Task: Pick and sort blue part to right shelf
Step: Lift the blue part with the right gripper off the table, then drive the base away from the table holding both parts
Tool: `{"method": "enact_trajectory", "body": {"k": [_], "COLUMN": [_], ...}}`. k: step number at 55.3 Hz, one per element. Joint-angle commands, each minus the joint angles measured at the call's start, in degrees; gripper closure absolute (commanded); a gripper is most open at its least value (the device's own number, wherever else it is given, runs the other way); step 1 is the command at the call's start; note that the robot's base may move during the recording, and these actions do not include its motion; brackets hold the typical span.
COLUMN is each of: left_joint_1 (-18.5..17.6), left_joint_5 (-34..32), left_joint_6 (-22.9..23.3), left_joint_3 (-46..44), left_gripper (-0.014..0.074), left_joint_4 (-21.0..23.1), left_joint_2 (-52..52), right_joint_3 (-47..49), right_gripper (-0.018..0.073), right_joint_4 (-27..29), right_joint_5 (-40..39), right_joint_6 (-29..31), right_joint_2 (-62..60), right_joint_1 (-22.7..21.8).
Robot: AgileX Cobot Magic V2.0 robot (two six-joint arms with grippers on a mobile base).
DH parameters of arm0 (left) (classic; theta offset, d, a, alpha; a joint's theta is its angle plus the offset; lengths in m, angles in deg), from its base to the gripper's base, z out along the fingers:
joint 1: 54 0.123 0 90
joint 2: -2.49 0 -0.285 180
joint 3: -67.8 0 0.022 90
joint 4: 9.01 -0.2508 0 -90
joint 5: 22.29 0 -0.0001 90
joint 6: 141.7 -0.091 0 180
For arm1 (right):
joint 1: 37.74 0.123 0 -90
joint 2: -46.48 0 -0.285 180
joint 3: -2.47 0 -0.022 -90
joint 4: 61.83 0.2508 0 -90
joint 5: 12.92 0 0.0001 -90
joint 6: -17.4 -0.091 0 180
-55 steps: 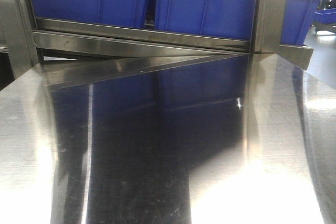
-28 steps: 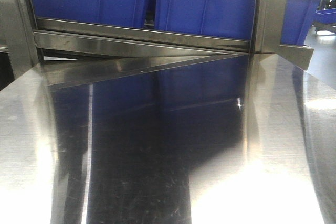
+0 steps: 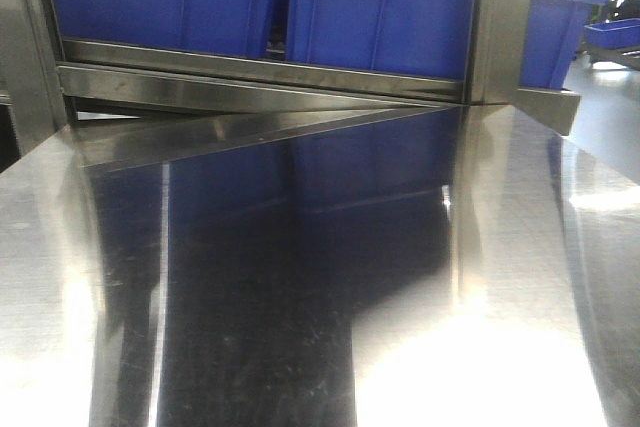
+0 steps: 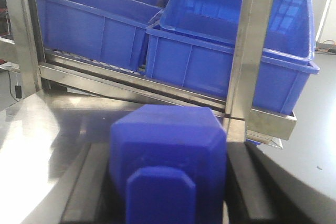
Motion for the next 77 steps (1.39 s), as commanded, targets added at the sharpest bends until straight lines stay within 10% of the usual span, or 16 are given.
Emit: {"method": "enact_trajectory", "body": {"k": [1, 77], "left_joint_1": [0.05, 0.05], "left_joint_5": [-5.15, -5.15], "left_joint_6": [0.25, 0.25], "left_joint_3": [-1.73, -1.73], "left_gripper": [0.022, 0.022], "left_joint_4": [0.08, 0.08], "left_joint_2": [-0.36, -0.87], "right_joint_3": [1.54, 1.54], "right_gripper": [0.0354, 0.0354], "right_joint_4": [-0.25, -0.25], "right_joint_5": [-5.81, -5.81], "right_joint_6": [0.16, 0.16], "right_joint_2": [0.74, 0.85], "right_joint_1": [-0.13, -0.13]}}
